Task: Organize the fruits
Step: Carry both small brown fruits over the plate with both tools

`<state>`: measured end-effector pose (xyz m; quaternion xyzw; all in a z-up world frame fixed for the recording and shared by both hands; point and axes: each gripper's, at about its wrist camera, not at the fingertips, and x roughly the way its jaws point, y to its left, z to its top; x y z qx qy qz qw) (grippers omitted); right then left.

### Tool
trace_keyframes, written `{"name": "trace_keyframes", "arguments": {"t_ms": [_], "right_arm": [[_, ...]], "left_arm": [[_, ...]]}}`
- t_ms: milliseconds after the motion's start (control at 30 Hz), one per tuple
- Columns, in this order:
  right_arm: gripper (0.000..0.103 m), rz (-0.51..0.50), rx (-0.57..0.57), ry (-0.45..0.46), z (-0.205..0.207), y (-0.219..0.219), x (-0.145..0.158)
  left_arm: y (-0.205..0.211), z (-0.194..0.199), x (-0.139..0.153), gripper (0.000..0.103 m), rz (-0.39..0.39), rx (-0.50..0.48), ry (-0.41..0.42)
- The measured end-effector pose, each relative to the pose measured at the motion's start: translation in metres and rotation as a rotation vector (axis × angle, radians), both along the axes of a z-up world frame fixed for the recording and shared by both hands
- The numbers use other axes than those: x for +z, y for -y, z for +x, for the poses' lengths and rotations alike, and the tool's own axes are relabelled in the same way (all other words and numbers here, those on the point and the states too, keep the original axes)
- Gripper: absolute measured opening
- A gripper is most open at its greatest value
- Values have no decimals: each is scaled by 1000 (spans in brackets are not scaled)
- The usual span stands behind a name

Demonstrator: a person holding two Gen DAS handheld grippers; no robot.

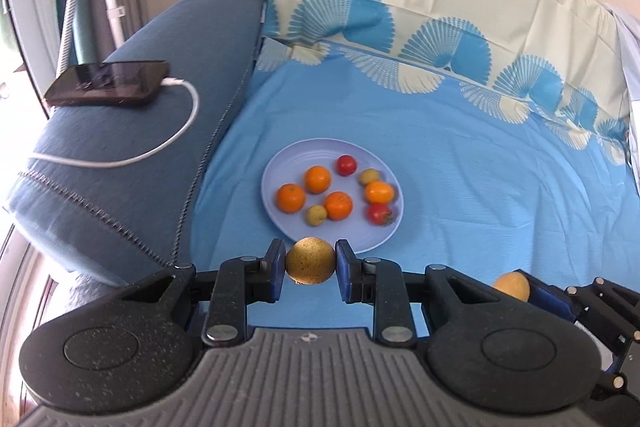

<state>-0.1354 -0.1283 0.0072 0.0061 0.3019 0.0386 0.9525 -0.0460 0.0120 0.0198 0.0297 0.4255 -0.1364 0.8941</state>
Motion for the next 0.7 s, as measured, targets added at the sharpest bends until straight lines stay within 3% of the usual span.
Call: {"name": "trace_keyframes", "arguments": {"t_ms": [700], "right_arm": [[29,-21,-13,-17,11,0,-1]], "left_arm": [[-13,13,0,29,-45,29,-15]]}}
